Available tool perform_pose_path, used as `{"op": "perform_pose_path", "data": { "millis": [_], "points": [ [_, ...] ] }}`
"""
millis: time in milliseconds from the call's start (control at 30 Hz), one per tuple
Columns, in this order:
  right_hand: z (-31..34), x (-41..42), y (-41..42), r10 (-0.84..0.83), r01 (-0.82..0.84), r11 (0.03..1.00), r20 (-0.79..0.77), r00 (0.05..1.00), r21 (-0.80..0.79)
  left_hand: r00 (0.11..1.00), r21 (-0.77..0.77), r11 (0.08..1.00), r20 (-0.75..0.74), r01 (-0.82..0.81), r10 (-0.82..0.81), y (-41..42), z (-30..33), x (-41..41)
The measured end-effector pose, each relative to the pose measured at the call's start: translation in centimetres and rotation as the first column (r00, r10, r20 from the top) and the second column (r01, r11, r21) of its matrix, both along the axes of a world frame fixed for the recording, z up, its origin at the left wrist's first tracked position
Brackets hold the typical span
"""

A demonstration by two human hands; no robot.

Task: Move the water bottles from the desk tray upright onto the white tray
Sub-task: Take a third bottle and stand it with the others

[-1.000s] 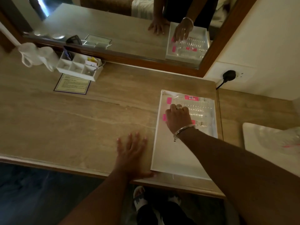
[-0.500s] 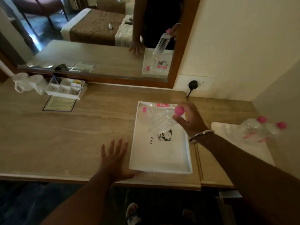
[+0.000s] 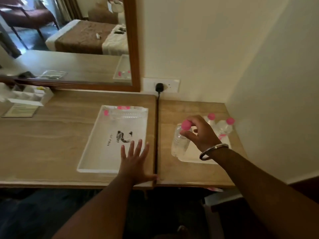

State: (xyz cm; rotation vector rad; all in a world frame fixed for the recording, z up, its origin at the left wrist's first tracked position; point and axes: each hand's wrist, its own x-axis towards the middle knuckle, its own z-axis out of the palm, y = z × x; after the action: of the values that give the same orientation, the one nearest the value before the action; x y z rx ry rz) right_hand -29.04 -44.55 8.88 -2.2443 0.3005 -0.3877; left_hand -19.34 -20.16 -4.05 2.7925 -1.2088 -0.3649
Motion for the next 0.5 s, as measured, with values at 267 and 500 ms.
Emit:
{"op": "perform_pose_path", "data": {
  "millis": [267, 500],
  "points": [
    [-1.5, -7.5, -7.8, -0.165, 0.165, 0.986, -0.080, 0.983, -0.006, 0.994, 0.039, 0.999, -0.105, 0.030, -0.026, -8.3, -2.1, -6.5],
    [-3.6, -8.1, -10.6, -0.466, 0.403, 0.867, -0.188, 0.865, -0.293, 0.986, 0.086, 0.991, -0.142, 0.105, -0.092, -11.7, -5.1, -6.4]
  ]
}}
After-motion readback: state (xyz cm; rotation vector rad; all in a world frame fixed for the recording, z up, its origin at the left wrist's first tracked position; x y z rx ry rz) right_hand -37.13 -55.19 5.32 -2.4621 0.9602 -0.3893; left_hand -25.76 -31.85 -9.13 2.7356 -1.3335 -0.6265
